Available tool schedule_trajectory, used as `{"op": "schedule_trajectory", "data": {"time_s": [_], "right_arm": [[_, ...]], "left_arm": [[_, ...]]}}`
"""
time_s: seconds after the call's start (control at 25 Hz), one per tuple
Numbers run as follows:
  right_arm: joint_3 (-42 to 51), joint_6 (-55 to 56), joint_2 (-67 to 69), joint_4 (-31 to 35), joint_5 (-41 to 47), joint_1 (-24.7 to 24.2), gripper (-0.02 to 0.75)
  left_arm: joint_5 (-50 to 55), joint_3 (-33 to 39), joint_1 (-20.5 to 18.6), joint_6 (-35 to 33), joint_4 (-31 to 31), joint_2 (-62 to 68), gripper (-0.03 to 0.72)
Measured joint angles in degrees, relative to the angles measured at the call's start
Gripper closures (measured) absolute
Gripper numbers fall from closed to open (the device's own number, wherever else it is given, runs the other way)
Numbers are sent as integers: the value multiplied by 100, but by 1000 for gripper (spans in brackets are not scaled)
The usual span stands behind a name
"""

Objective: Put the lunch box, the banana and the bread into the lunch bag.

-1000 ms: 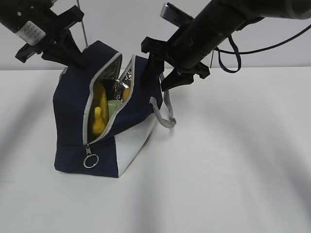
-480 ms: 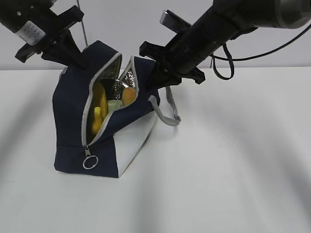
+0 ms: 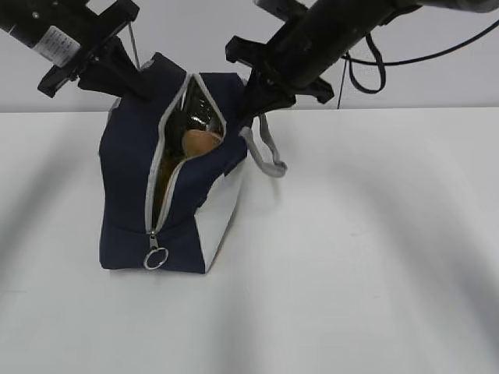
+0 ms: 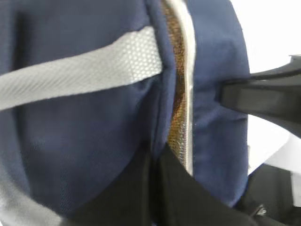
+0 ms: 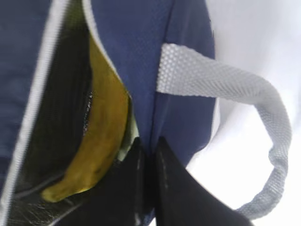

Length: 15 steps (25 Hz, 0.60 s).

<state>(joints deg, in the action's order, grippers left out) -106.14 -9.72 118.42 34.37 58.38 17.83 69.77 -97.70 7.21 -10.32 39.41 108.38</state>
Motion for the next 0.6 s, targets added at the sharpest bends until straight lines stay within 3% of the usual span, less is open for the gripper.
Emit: {"op": "schedule_trajectory", "data": {"time_s": [0.32, 0.6], "right_arm": [[-853, 265, -204, -852, 630, -144, 745], [-974, 453, -192, -1654, 854, -156, 745]], "left_arm": [[-729, 0, 341, -77, 619, 13, 691], [-1172, 0, 616, -77, 966, 224, 691]]}}
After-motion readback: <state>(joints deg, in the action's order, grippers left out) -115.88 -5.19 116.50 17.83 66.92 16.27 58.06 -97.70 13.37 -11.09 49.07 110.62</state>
